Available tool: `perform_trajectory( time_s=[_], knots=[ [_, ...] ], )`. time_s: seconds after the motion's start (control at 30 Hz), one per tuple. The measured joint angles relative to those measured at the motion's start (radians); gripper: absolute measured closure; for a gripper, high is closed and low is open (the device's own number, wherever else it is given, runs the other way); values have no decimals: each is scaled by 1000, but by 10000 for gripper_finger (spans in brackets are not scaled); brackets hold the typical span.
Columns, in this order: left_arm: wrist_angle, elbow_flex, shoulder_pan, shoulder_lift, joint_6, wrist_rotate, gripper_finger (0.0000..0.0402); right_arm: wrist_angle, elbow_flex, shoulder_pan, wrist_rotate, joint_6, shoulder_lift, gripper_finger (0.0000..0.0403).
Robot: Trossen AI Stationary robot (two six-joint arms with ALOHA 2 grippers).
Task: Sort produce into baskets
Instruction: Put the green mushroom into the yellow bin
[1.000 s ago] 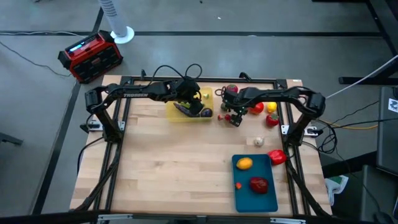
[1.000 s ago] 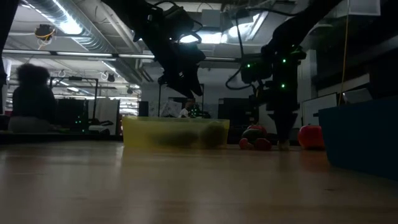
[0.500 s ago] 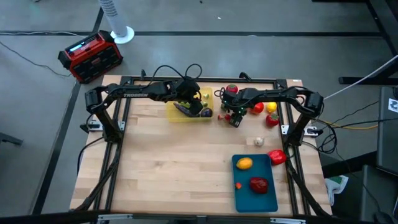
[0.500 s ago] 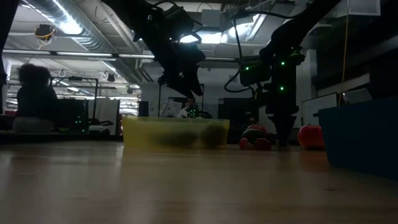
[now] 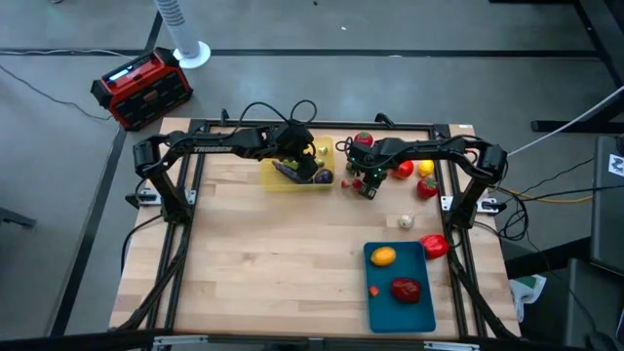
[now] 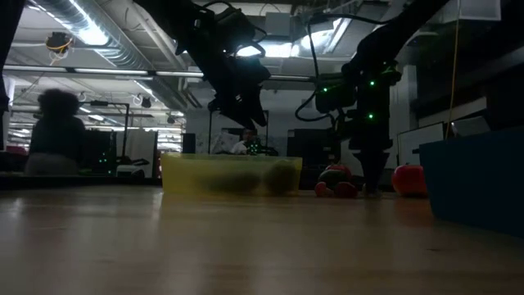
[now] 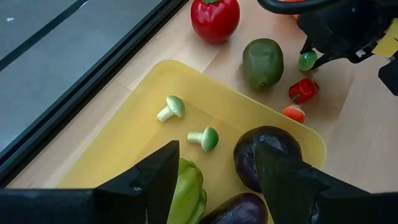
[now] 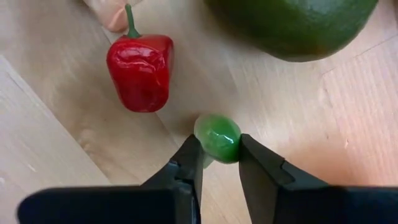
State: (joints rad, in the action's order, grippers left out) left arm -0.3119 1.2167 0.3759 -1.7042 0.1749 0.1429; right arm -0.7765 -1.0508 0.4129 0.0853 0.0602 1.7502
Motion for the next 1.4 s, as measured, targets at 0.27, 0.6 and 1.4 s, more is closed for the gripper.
perform_trajectory(
  time_s=[0.27, 0.6, 1.4],
  knots=[
    [0, 0, 0, 0, -79, 0, 196, -79, -63, 0, 0, -21, 0, 322],
    [1, 0, 0, 0, -102, 0, 196, -131, -259, 0, 0, -26, 0, 322],
    [2, 0, 0, 0, -133, 1, 196, 323, -279, -1, 0, 12, 0, 322]
  ],
)
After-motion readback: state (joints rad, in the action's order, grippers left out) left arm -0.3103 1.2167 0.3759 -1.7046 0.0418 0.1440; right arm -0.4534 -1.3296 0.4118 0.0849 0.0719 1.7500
